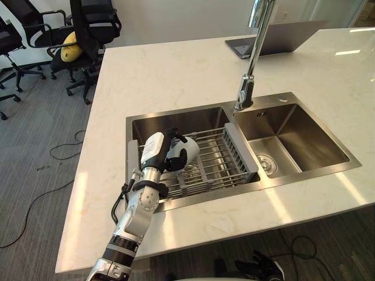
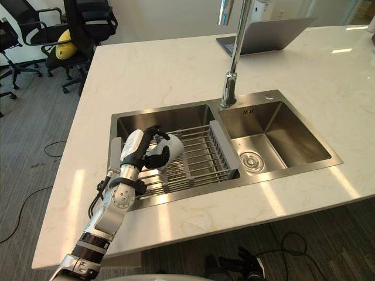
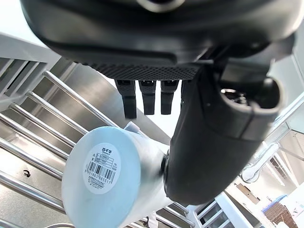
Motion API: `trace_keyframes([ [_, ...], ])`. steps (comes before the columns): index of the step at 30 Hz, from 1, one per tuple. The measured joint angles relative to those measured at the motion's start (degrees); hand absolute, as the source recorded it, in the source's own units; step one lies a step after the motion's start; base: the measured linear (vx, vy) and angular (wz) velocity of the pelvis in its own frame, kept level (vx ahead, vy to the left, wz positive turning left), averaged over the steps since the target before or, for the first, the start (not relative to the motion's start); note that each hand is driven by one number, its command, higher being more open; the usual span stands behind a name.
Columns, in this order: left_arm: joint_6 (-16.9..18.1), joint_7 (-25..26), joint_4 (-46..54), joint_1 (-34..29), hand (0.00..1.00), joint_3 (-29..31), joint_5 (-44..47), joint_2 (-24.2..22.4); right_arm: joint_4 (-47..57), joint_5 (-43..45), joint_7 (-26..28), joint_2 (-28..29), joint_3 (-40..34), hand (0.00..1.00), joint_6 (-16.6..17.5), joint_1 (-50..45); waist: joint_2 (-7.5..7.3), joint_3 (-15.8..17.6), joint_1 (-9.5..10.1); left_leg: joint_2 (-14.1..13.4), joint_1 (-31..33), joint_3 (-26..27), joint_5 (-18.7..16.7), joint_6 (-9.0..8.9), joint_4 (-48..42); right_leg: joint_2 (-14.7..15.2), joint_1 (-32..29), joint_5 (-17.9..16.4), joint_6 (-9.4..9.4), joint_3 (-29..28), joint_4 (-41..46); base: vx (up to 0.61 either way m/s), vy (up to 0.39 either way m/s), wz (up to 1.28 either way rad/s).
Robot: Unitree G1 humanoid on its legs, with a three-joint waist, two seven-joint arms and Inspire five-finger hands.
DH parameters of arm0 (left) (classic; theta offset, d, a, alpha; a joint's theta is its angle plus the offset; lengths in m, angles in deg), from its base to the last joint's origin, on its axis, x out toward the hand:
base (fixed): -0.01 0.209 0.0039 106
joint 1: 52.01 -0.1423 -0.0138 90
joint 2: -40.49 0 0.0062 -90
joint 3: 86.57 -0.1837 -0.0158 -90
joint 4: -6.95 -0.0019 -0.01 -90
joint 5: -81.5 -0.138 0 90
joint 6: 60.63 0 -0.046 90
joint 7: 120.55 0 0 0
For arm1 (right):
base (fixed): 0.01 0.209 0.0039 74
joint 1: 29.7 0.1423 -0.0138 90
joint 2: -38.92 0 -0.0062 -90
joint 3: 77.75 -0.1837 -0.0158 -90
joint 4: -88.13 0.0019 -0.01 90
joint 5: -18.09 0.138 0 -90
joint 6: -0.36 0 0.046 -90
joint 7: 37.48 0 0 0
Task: Walk over to the sink, pick up the cup, carry it to the dishwasher, place the cup inside the dishwasher, then close the dishwasher door
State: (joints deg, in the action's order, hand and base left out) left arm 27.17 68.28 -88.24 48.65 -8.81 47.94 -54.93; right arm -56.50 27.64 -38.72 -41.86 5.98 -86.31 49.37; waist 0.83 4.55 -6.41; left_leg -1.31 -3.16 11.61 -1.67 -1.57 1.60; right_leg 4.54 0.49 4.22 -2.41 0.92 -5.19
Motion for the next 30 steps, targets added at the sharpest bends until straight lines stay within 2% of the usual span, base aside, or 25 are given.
trace_keyframes([
  [11, 0.07, 0.04, 4.99, -1.29, 0.9, -0.46, 2.92, 0.59, 0.09, 0.07, -0.01, -0.16, 0.11, 0.9, 0.01, -0.38, 0.04, -0.02, 0.93, 0.14, 0.04, -0.74, 0.39, 0.59, 0.14, 0.1, 0.24, -0.03, -0.03, 0.96, 0.23, 0.0, 0.0, 0.02],
  [24, 0.27, 0.28, 9.07, -9.87, 0.9, -0.57, 5.59, 0.75, 0.14, 0.05, -0.02, -0.95, 1.11, 0.9, 0.02, -0.87, 0.5, -0.3, 2.45, 0.44, 0.15, -1.68, 0.57, 0.82, 0.12, 0.44, 0.55, -0.13, -0.14, 1.92, 0.26, -0.02, -0.006, 0.03],
  [30, 0.27, 0.1, 9.23, -11.39, 0.9, -0.58, 5.56, 0.77, 0.15, 0.06, -0.07, -1.06, 1.59, 0.9, 0.03, -0.82, 0.5, -0.33, 2.59, 0.48, 0.16, -1.89, 0.6, 0.87, 0.1, 0.48, 0.65, -0.17, -0.19, 2.12, 0.27, -0.01, -0.004, 0.01],
])
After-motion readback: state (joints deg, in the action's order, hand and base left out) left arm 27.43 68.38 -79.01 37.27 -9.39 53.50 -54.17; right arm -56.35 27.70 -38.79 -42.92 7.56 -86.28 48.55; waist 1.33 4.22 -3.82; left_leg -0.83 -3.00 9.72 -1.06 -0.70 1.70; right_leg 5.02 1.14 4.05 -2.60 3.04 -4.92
